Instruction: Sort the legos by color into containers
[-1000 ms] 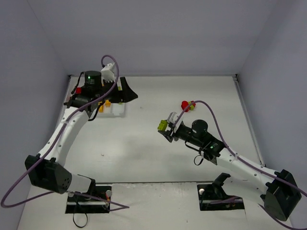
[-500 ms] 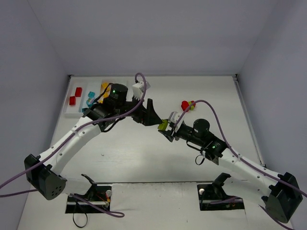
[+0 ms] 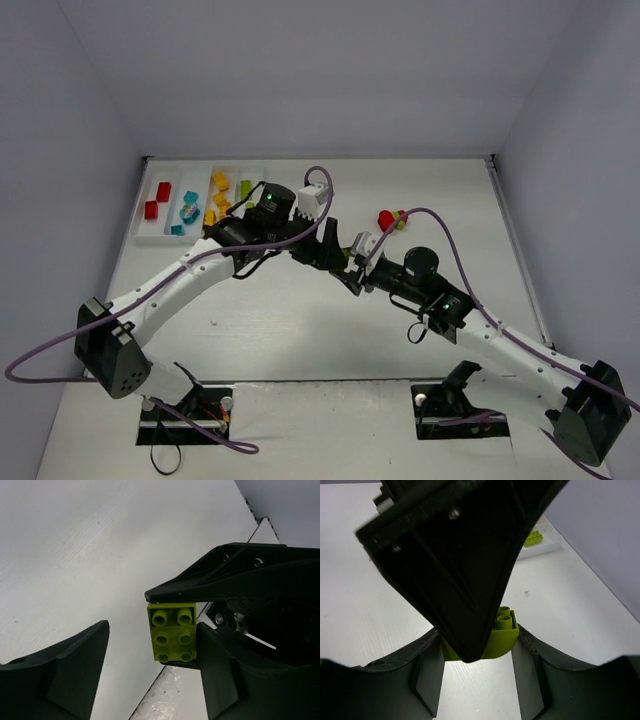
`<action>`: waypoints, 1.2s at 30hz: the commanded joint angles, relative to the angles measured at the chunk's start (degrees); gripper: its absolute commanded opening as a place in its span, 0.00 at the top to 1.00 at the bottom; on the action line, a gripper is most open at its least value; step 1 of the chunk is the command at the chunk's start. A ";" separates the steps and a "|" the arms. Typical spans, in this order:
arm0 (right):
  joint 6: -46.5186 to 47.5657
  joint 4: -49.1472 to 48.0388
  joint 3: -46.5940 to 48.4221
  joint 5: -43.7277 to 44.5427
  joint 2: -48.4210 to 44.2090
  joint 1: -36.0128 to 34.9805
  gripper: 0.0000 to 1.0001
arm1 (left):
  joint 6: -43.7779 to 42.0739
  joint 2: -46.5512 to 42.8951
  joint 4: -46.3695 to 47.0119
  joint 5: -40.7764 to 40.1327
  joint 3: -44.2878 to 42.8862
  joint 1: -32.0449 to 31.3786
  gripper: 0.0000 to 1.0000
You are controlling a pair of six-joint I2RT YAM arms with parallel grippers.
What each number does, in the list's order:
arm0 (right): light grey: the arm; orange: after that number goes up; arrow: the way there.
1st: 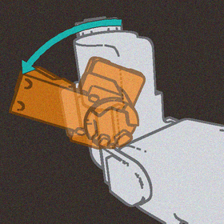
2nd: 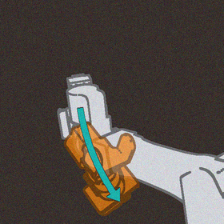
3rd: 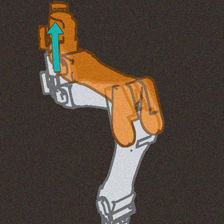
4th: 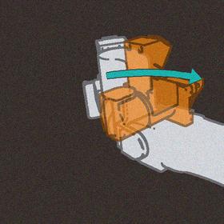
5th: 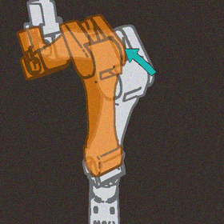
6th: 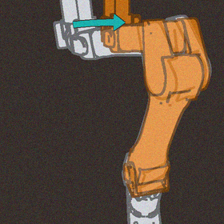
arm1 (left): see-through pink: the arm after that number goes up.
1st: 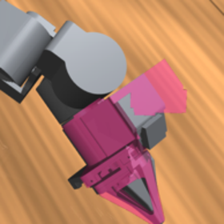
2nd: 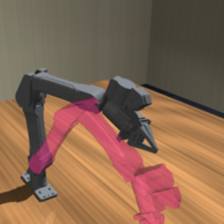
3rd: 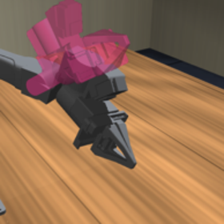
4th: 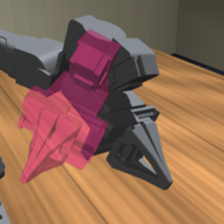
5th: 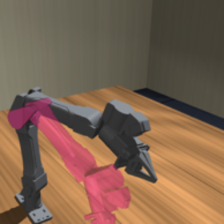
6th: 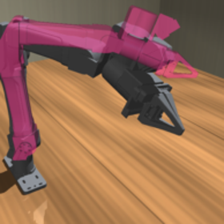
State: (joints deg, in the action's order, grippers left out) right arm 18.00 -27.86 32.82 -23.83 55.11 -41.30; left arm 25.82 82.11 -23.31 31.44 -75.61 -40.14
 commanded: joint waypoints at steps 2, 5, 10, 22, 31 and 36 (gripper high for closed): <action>-0.77 -4.84 2.51 -1.21 -0.27 -0.01 0.95 | 0.81 -0.11 3.44 -1.47 -2.87 -0.90 0.43; -0.77 -5.19 2.16 -1.13 -0.01 -0.01 0.94 | 1.51 0.25 4.50 -1.29 -2.70 -0.99 0.71; -1.04 -5.63 1.64 0.80 1.31 -0.01 0.68 | 0.02 0.69 3.19 -4.45 -3.31 -0.99 0.93; -8.06 -5.37 0.41 14.94 4.83 0.43 0.28 | -7.98 6.65 -6.12 -19.72 -7.79 13.22 0.95; -10.79 -6.60 -0.74 16.98 6.06 2.36 0.27 | -13.34 23.94 -9.38 -28.62 -20.87 25.89 0.95; -12.02 -6.42 -1.26 17.77 5.62 3.41 0.27 | -13.34 32.40 -12.28 -30.91 -27.65 27.75 0.94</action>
State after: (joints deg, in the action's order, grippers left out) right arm 7.60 -29.34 31.27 -7.81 61.08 -38.61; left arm 14.11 113.75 -33.08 3.66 -99.59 -12.60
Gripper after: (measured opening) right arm 0.732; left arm 0.293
